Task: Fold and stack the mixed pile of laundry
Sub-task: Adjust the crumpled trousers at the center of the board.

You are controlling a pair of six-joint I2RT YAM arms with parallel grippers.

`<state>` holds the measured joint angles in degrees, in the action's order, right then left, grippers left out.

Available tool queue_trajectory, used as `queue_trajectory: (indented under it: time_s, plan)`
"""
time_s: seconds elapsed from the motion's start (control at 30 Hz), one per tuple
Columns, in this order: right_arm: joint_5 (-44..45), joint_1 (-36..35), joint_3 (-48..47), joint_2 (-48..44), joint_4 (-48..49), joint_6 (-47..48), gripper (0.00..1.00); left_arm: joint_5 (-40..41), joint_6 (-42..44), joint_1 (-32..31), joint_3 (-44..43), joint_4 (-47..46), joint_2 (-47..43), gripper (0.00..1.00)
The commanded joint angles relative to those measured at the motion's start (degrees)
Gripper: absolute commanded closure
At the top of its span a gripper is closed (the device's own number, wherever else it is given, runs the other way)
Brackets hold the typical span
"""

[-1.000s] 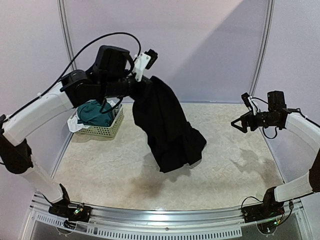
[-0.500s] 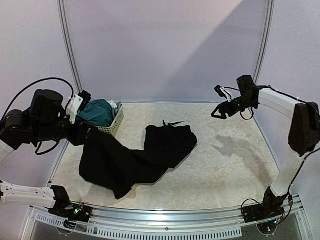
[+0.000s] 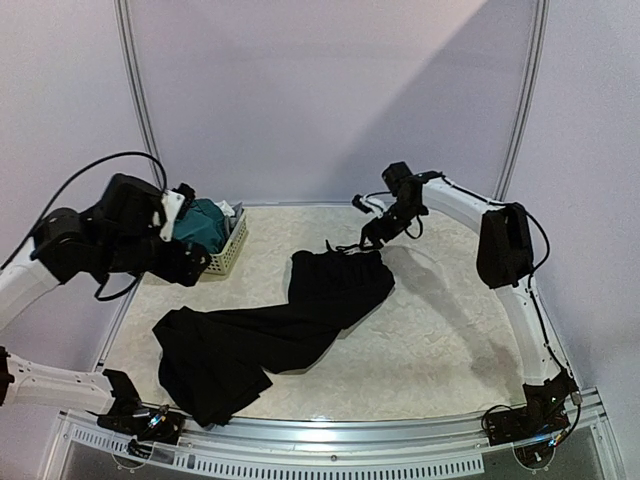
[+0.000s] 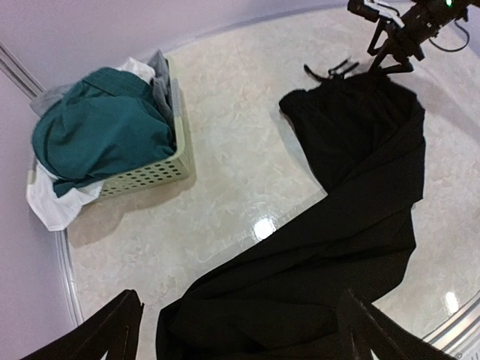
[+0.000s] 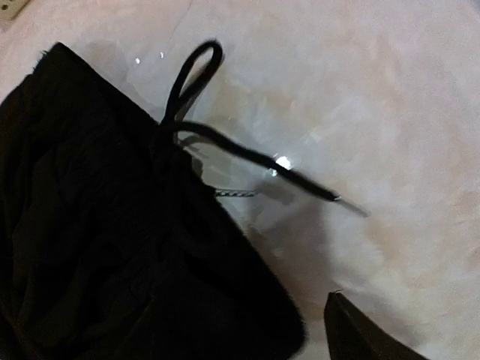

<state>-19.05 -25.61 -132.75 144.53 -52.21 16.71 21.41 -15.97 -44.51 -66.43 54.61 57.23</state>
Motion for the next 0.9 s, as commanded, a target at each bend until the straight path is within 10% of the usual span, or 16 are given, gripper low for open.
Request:
queue_trajectory:
  time_s: [0.0, 0.13, 0.2, 0.6, 0.87]
  plan:
    - [7.18, -1.0, 3.44, 2.03, -5.35, 0.97, 0.33, -4.12, -3.76, 1.22, 5.24, -8.63, 5.32, 0.09]
    - [10.43, -0.58, 10.48, -0.21, -5.53, 1.66, 0.89, -5.72, -4.27, 2.07, 7.55, -13.48, 8.67, 0.1]
    - [10.17, 0.95, 16.69, -3.06, -4.47, 0.51, 1.0, -5.81, -4.13, 2.4, 7.58, -14.36, 10.5, 0.11]
    - [15.6, 20.67, 62.84, -37.86, -1.77, -0.42, 0.97, -13.46, -0.79, 2.59, 7.4, -16.18, 16.7, 0.14]
    - [6.26, 24.68, 55.01, -49.05, -8.57, 9.42, 0.38, -11.51, 0.4, 3.72, 7.3, -11.8, 15.4, 0.14]
